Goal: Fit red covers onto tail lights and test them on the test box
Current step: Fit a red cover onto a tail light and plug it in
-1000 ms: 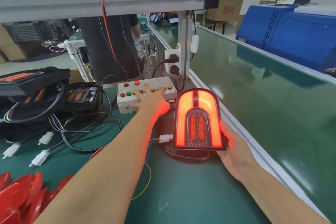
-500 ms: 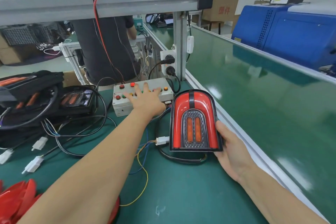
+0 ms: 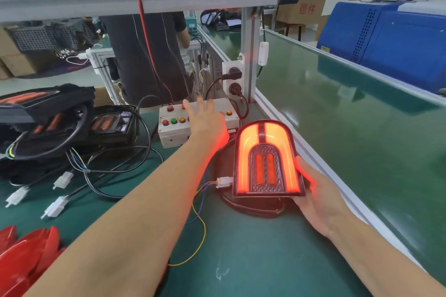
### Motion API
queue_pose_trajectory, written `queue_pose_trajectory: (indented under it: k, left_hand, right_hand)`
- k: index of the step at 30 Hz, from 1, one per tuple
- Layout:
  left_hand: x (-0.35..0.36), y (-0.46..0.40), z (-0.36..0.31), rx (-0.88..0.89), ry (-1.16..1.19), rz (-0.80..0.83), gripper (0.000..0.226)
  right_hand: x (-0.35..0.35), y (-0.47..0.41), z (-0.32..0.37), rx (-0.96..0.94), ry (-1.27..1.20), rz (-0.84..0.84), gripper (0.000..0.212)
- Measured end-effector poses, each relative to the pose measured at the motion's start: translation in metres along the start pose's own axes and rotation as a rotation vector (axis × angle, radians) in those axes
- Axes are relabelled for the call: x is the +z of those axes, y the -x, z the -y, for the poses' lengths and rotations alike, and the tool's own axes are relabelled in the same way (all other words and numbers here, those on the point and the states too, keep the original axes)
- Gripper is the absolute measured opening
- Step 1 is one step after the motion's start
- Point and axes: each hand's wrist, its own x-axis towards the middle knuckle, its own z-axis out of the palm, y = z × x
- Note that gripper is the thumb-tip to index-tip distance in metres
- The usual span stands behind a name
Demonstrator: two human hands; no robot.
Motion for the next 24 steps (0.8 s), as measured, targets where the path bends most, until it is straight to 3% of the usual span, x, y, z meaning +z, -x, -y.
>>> queue_pose_trajectory:
  k: [7,9,12,14,16,18,21,24]
  left_hand:
    - [0.001,0.005,0.003,0.011,0.078,0.021,0.054]
    - [-0.008,0.009,0.007,-0.016,0.195,0.071,0.057]
    - [-0.031,0.019,0.023,-0.051,0.484,0.021,0.058]
    - [-0.044,0.037,0.039,0.046,0.696,0.029,0.051]
    - [-0.047,0.067,0.05,0.214,0.757,0.128,0.043]
    - [-0.035,0.096,0.047,0.316,0.624,0.206,0.049]
    - [-0.005,0.12,0.033,0.332,0.447,0.201,0.052]
    - [0.013,0.125,0.031,0.282,0.512,0.115,0.037]
  right_hand:
    - [0.003,0.001,0.006,0.143,0.037,-0.055,0.042]
    - [0.006,0.001,0.011,0.183,0.04,-0.103,0.04]
    - [0.008,0.0,0.015,0.21,0.14,-0.128,0.034]
    - [0.009,0.001,0.016,0.204,0.208,-0.128,0.035]
    - [0.01,0.003,0.02,0.18,0.314,-0.155,0.032]
    - [0.01,0.003,0.027,0.113,0.52,-0.218,0.023]
    - [0.017,0.002,0.038,-0.155,1.02,-0.332,0.044]
    - [0.049,0.004,0.047,-0.518,1.342,-0.163,0.038]
